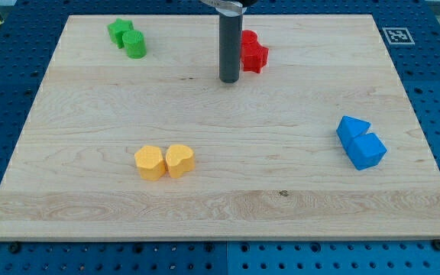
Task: Point your arm at the bottom of red star
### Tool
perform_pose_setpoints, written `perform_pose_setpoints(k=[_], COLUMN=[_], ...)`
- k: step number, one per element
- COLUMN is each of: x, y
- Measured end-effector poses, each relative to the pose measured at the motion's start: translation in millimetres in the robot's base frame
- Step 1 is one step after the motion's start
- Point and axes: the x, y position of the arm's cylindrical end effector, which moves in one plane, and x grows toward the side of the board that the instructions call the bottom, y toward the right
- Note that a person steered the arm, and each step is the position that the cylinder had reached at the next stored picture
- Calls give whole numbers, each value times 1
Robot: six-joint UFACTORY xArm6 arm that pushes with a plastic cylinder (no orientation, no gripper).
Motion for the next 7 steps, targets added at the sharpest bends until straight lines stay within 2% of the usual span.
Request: perform_pose_setpoints(k=[7], x=[0], y=[6])
